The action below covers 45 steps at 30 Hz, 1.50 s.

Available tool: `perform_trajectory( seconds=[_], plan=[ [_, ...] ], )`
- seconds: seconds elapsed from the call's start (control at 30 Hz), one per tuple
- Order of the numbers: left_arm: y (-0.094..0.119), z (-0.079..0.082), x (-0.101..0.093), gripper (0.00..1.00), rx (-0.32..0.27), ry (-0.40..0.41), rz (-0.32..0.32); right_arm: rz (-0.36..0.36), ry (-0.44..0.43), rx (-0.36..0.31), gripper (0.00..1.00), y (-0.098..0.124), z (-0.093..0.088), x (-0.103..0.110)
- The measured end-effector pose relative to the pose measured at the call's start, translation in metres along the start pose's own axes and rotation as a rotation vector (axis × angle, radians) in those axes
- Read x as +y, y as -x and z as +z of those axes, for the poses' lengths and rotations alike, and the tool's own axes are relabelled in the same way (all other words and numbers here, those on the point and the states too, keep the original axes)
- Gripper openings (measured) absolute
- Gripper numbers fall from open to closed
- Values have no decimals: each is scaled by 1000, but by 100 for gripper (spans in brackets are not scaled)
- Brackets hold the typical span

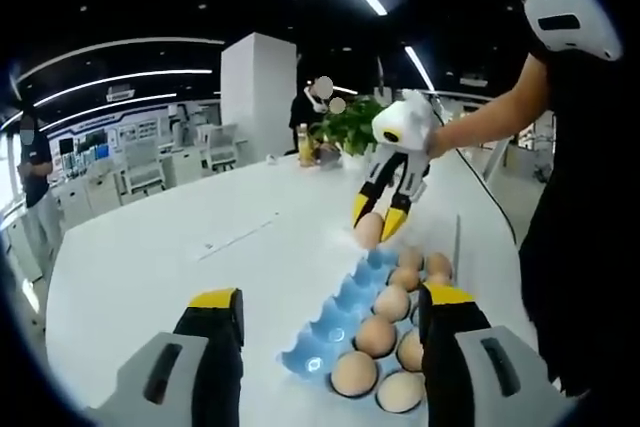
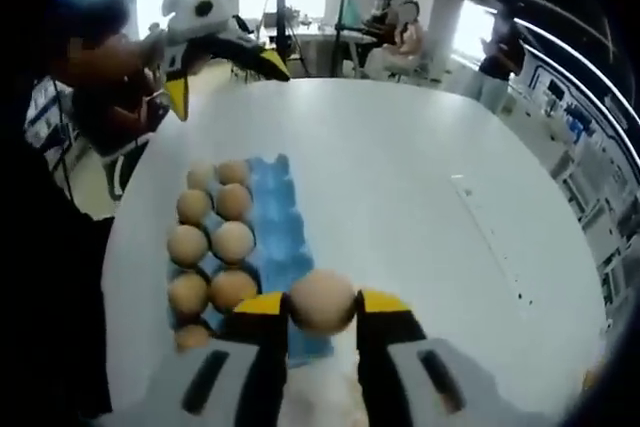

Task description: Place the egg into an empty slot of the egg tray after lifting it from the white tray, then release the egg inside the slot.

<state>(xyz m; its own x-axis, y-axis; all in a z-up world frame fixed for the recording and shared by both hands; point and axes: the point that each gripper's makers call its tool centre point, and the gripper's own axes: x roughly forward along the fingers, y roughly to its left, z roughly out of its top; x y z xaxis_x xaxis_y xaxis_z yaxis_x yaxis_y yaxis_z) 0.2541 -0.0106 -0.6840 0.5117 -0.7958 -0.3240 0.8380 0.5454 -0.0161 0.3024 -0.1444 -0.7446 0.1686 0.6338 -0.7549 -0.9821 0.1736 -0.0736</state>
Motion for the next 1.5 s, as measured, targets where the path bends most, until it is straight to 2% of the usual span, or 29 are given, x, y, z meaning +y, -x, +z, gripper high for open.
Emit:
perform_trajectory(
  seconds=[0.47, 1.23, 1.5],
  plan=[
    [1, -1, 2, 71, -4, 0, 0, 54, 36, -66, 26, -30, 41, 18],
    [1, -3, 5, 70, -16, 8, -4, 119, 78, -107, 26, -69, 84, 43],
    [2, -5, 6, 69, -15, 6, -1, 135, 86, -114, 26, -82, 93, 48]
  ],
)
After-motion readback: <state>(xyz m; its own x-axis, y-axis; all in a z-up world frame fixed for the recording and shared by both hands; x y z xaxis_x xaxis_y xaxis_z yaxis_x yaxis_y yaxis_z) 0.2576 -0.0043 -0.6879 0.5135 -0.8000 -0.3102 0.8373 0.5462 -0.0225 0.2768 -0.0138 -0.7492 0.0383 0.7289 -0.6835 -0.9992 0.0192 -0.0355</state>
